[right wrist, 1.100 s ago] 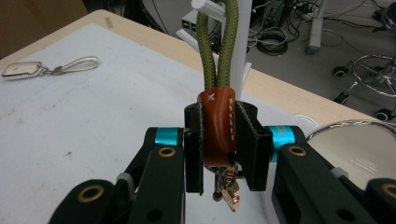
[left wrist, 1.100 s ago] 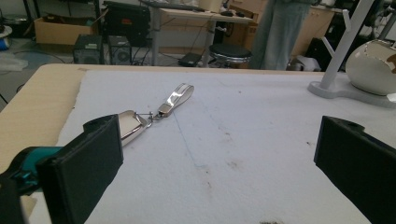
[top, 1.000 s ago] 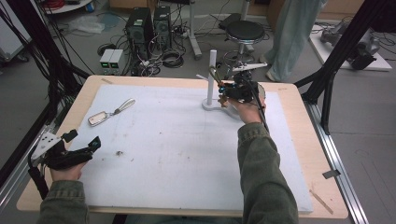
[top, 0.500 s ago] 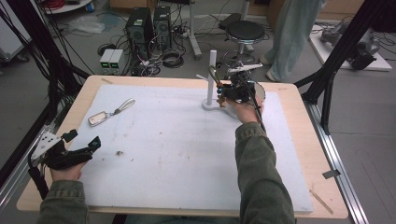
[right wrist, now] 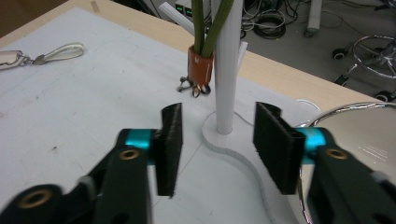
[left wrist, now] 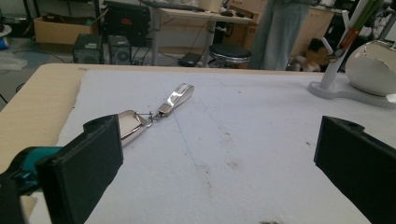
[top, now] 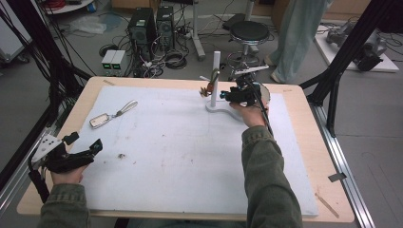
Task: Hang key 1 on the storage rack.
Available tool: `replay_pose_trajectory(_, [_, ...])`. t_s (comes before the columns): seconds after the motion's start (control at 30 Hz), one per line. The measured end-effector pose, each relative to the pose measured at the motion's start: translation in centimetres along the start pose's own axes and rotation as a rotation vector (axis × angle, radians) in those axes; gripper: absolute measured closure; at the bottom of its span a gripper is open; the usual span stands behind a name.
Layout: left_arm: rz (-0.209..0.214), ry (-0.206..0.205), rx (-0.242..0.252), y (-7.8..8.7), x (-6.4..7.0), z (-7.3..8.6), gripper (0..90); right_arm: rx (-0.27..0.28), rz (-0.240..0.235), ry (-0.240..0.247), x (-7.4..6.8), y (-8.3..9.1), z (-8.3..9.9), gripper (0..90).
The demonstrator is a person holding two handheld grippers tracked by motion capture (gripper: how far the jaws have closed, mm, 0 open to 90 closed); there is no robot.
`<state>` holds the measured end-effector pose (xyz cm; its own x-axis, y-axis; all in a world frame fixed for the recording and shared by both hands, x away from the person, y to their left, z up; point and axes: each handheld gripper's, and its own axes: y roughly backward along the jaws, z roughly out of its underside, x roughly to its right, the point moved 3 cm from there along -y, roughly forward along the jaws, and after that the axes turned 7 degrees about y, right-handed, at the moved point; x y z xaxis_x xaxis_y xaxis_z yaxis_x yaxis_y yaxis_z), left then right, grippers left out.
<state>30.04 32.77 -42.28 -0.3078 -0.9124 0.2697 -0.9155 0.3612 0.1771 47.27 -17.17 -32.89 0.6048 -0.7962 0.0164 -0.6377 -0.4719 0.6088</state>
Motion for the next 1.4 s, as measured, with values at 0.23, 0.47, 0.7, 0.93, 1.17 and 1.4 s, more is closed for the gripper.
replay_pose_trajectory(0.23, [-0.001,-0.003,-0.001,0.0,0.0,0.0,1.7,0.008,0.015,-0.021,-0.2,0.6,0.0,18.8])
replay_pose_trajectory(0.47, [-0.001,-0.004,-0.003,0.0,0.0,0.0,1.7,0.026,0.022,-0.033,0.0,1.4,0.5,2.4])
replay_pose_trajectory(0.7, [-0.001,-0.004,-0.001,0.0,0.1,0.0,1.7,0.042,0.042,-0.034,0.2,2.4,1.6,0.5])
replay_pose_trajectory(0.93, [-0.002,-0.005,-0.002,-0.1,0.1,0.0,1.7,0.063,0.06,-0.027,0.3,3.6,2.9,0.5])
replay_pose_trajectory(1.17, [-0.001,-0.009,-0.007,-0.1,0.1,0.0,1.7,0.076,0.067,-0.016,0.1,4.6,4.2,0.5])
replay_pose_trajectory(1.4, [0.0,-0.016,-0.012,-0.2,0.2,0.1,1.7,0.086,0.067,-0.022,0.0,5.1,5.6,0.5])
